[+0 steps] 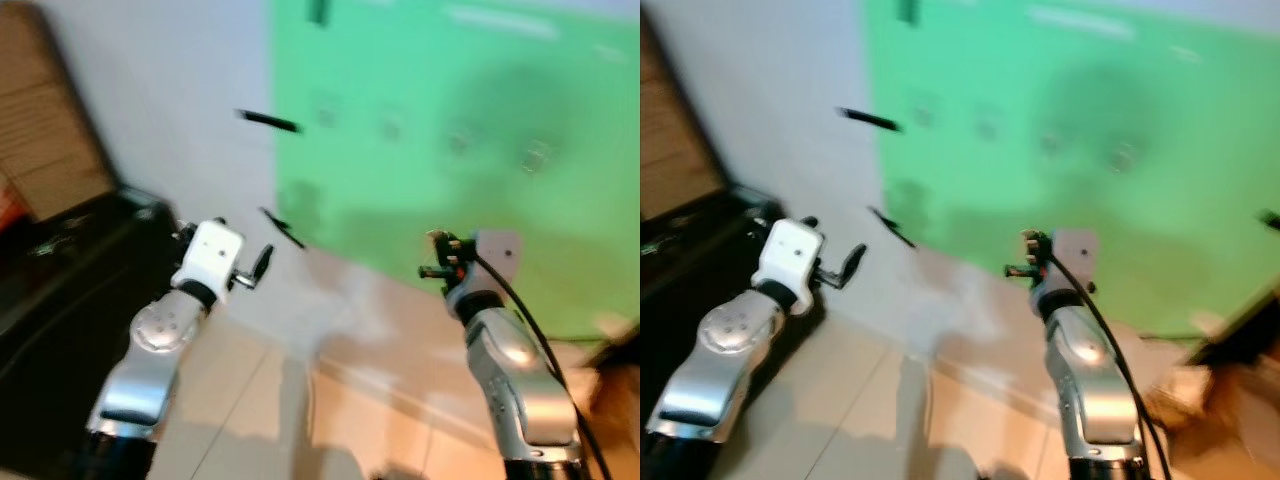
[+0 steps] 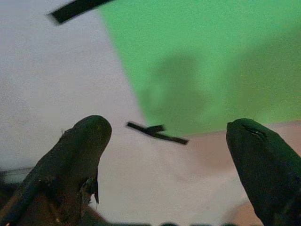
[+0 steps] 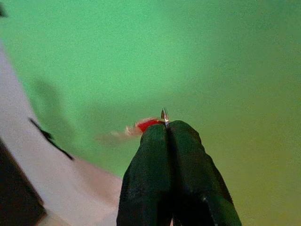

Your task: Hang keys on a hook

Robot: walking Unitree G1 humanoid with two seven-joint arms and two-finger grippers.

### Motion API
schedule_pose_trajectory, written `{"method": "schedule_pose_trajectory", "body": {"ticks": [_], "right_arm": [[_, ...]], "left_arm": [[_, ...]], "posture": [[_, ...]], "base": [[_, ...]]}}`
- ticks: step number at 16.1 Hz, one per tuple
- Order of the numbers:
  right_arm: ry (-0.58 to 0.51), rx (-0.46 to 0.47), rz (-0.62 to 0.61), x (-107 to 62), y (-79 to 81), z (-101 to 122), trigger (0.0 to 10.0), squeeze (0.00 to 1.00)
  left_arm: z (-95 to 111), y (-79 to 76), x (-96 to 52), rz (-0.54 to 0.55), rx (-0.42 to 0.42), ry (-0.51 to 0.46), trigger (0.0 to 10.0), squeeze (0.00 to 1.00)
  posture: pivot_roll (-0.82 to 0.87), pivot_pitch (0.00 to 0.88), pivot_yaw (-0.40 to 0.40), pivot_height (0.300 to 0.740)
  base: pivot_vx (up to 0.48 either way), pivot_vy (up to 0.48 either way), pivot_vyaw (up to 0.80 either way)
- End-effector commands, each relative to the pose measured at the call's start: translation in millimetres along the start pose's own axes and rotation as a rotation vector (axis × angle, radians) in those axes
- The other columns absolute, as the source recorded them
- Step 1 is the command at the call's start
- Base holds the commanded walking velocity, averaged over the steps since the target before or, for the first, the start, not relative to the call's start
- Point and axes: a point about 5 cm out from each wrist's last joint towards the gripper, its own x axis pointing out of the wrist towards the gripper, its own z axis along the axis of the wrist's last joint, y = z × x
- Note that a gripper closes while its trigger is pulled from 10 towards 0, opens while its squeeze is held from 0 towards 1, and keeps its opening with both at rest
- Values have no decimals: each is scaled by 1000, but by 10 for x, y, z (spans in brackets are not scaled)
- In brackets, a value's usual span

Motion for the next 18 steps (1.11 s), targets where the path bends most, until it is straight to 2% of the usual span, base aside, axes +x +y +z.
{"method": "schedule_pose_trajectory", "body": {"ticks": [1, 3, 8, 10, 12, 14, 16, 18], "right_arm": [[22, 11, -6, -12, -42, -61, 10000, 0], [49, -6, 53, -23, 14, -108, 10000, 0], [10, 9, 50, -22, -23, -53, 10000, 0], [-21, 1, 50, -26, -15, 9, 10000, 0], [-29, 31, 46, -20, -2, 23, 10000, 0], [-17, 33, 47, -51, 20, -20, 10000, 0], [-14, 28, 75, -69, 59, -23, 10000, 0], [-23, 34, 139, -48, 115, 23, 10000, 0]], "left_arm": [[-1, -53, 5, -29, 3, -7, 10000, 0], [-58, -71, -28, -40, 1, 1, 10000, 0], [-105, -99, -152, -35, -32, -1, 10000, 0], [-14, -114, -140, -35, -28, -43, 10000, 0], [42, -109, -116, -38, -49, -63, 10000, 0], [65, -119, -93, -48, -63, -66, 10000, 0], [73, -129, -61, -64, -61, -63, 10000, 0], [100, -123, -42, -81, -60, -66, 10000, 0]], "posture": [[-31, 0, 23, 740], [-6, 0, -8, 740], [12, 0, -28, 740], [4, 0, -18, 740], [-26, 0, 5, 740], [-47, 0, 23, 740], [-60, 0, 40, 740], [-50, 0, 43, 740]], "base": [[0, 0, 0], [0, 0, 0], [0, 0, 0], [0, 0, 0], [0, 0, 0], [0, 0, -800], [129, 0, -659], [289, 0, 0]]}}
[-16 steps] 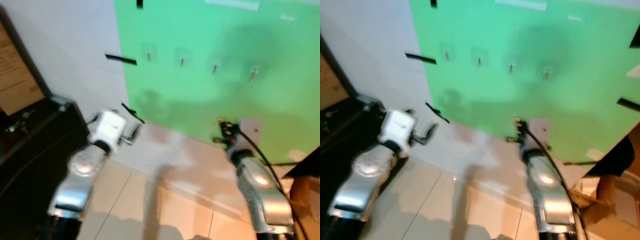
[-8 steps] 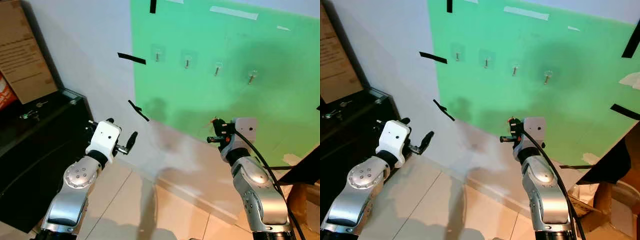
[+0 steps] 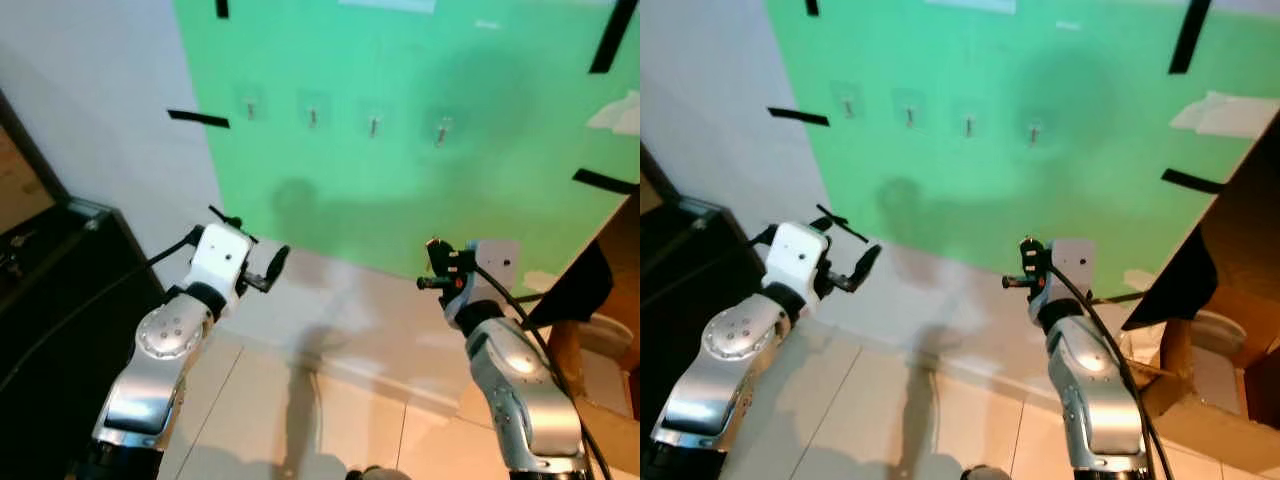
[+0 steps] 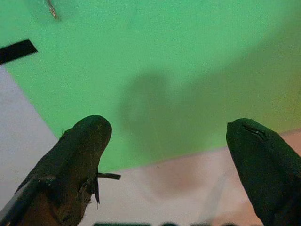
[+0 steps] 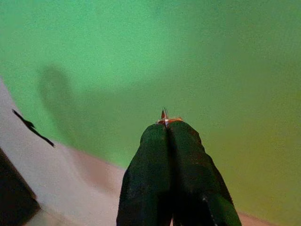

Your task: Hang keys on a hook

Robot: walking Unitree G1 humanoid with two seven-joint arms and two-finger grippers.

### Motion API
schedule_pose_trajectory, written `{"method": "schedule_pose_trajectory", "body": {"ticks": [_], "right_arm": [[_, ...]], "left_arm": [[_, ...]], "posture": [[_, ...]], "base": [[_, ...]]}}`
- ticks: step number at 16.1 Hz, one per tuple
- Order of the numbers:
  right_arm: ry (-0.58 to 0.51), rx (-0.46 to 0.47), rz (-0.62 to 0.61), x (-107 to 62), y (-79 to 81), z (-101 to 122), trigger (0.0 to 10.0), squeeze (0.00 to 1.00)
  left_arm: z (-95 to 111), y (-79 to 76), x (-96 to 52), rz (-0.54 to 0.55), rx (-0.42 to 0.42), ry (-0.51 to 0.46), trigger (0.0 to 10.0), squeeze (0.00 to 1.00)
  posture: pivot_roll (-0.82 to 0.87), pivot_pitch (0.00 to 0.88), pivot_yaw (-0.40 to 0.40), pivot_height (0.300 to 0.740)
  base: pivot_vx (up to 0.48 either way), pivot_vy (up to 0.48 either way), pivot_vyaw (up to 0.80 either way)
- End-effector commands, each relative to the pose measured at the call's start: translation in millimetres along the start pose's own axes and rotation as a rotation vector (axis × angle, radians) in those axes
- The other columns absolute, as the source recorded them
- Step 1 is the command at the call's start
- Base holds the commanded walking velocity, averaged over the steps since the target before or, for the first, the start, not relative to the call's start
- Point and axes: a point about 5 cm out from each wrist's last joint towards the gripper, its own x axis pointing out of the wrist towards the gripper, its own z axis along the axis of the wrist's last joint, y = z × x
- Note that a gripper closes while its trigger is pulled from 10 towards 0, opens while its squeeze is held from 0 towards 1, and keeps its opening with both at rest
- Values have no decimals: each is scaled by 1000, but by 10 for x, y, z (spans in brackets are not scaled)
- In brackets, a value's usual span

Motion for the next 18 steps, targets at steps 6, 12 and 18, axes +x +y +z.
{"method": "schedule_pose_trajectory", "body": {"ticks": [6, 12, 18], "right_arm": [[-71, 74, 95, 56, 147, 180, 10000, 0], [-85, 30, 160, 26, 207, 252, 10000, 0], [-94, 20, 225, -21, 141, 375, 10000, 0]], "left_arm": [[35, 112, -27, -6, 12, 14, 10000, 0], [56, 99, -16, -42, 23, 13, 10000, 0], [117, -18, 11, -164, 29, -10, 10000, 0]], "posture": [[-30, 0, 46, 740], [-44, 0, 57, 740], [-48, 0, 41, 740]], "base": [[289, 0, 0], [299, 0, -133], [149, 0, 0]]}}
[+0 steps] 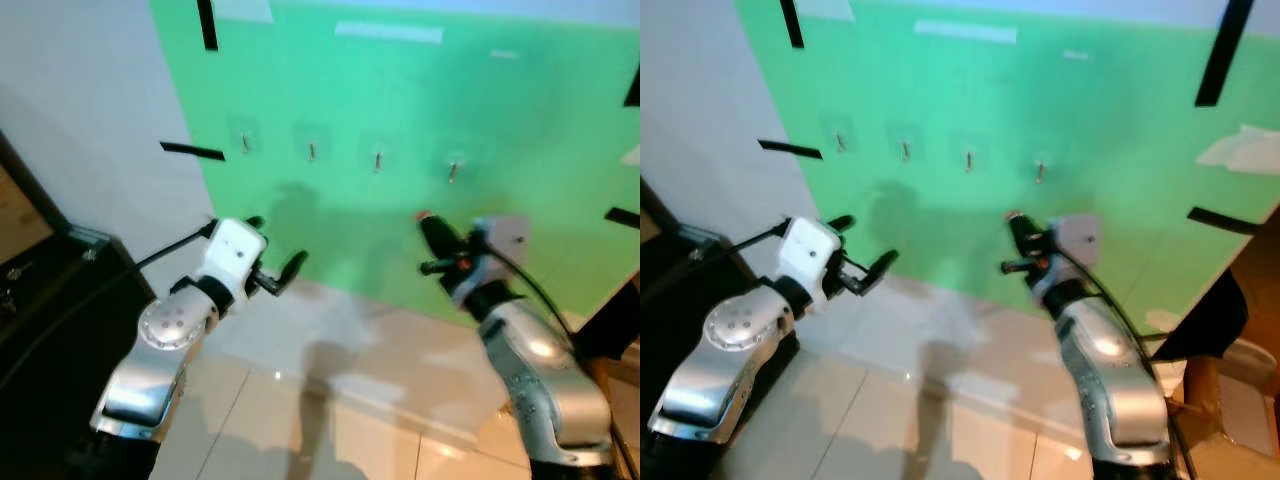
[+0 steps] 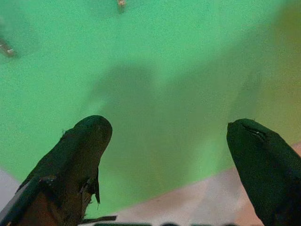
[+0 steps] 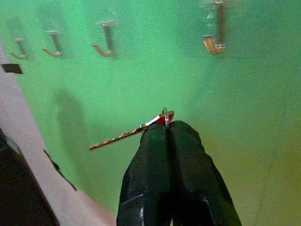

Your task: Hang keys on a hook

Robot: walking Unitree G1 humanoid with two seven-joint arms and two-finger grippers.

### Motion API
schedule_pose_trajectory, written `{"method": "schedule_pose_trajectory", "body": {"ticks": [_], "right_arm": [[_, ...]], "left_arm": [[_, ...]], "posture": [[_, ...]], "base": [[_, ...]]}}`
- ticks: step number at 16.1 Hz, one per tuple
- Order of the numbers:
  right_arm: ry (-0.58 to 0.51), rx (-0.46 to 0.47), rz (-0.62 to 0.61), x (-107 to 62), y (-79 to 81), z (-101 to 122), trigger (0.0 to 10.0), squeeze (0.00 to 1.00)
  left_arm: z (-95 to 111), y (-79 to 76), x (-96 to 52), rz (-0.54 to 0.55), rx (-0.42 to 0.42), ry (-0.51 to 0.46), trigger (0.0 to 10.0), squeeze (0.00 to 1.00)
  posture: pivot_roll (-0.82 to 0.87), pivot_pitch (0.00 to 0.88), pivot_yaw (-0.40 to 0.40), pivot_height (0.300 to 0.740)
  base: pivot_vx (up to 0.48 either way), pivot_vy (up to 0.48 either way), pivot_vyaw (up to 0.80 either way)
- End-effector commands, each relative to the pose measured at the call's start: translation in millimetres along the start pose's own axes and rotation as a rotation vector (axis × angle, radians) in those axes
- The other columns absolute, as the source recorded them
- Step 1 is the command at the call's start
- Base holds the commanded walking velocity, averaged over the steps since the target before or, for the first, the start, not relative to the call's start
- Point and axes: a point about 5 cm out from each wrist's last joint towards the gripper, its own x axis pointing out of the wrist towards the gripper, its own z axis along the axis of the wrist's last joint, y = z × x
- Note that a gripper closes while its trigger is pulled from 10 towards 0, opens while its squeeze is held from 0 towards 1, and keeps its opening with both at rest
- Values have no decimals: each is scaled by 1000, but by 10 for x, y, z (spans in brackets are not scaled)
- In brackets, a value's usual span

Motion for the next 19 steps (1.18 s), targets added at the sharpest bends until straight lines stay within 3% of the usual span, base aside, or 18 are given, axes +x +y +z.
{"method": "schedule_pose_trajectory", "body": {"ticks": [1, 10, 19], "right_arm": [[-13, 29, 62, 21, 84, 59, 10000, 0], [-51, 24, -55, 105, -170, 294, 10000, 0], [-95, 115, -97, 179, -284, 457, 10000, 0]], "left_arm": [[1, 18, -27, -29, 10, 11, 10000, 0], [95, -84, -6, -288, 2, -12, 10000, 0], [221, -146, -7, -385, -30, -78, 10000, 0]], "posture": [[-50, 0, 34, 740], [-61, 0, 17, 740], [-57, 0, 7, 740]], "base": [[0, 0, 0], [0, 0, 0], [0, 0, 0]]}}
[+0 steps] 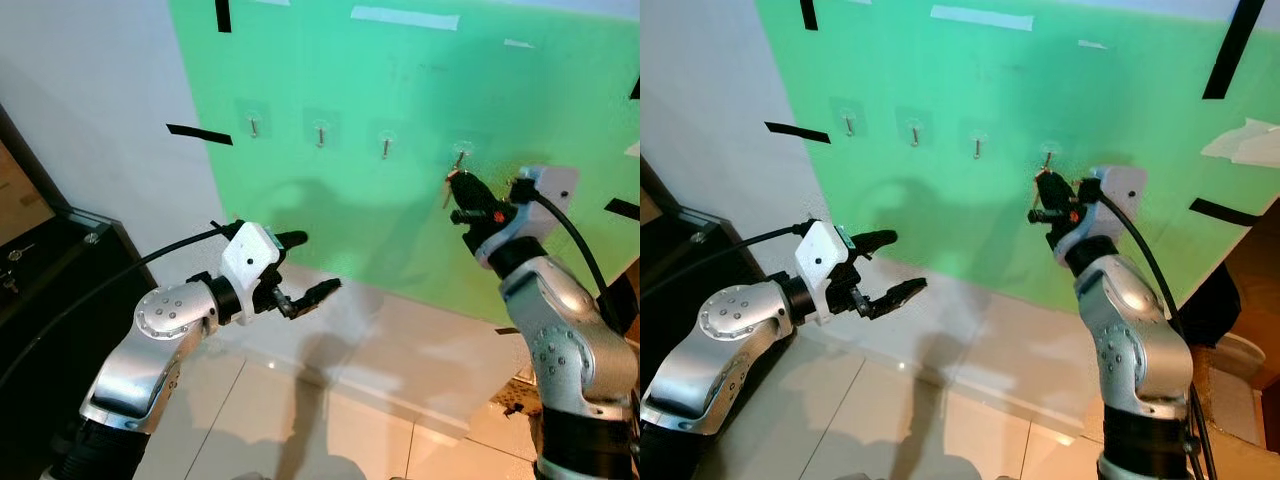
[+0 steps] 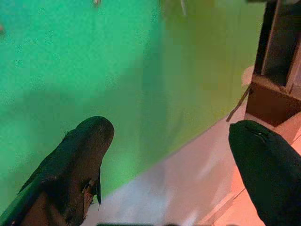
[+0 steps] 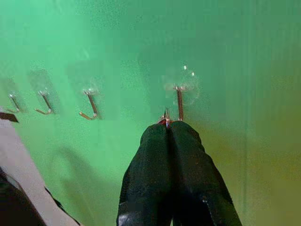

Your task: Hang keys on a hook

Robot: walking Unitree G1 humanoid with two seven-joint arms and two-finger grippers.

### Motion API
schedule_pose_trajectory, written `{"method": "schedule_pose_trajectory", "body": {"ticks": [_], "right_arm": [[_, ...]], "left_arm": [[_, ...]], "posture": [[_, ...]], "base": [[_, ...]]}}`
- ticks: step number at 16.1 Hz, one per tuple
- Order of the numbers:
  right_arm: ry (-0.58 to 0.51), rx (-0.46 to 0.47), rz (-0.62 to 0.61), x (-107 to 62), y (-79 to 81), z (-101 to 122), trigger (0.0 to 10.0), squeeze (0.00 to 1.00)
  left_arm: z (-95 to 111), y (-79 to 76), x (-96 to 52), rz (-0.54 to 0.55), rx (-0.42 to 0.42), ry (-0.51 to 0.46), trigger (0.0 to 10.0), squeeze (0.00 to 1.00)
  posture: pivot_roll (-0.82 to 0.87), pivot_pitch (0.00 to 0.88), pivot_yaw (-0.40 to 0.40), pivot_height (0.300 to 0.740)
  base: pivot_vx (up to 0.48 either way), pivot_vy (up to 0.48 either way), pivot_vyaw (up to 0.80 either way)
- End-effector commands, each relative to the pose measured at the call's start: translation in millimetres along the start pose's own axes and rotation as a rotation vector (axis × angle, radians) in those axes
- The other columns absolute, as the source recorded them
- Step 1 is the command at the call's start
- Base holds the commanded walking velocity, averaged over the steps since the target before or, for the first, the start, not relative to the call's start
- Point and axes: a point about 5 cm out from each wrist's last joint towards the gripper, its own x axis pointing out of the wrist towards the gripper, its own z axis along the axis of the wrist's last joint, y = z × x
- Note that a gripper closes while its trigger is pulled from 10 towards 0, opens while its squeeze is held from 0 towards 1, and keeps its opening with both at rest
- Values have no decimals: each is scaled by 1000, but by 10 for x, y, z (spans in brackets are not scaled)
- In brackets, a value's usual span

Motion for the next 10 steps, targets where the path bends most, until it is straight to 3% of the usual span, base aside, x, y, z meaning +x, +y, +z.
{"method": "schedule_pose_trajectory", "body": {"ticks": [1, 10], "right_arm": [[-1, 17, 0, 17, -2, 23, 10000, 0], [12, 84, 10, 119, 13, 2, 10000, 0]], "left_arm": [[41, 3, 4, -11, 8, -4, 10000, 0], [60, 18, 7, -19, 10, -3, 10000, 0]], "posture": [[-55, 0, 6, 740], [-45, 0, 4, 740]], "base": [[0, 0, 0], [0, 0, 0]]}}
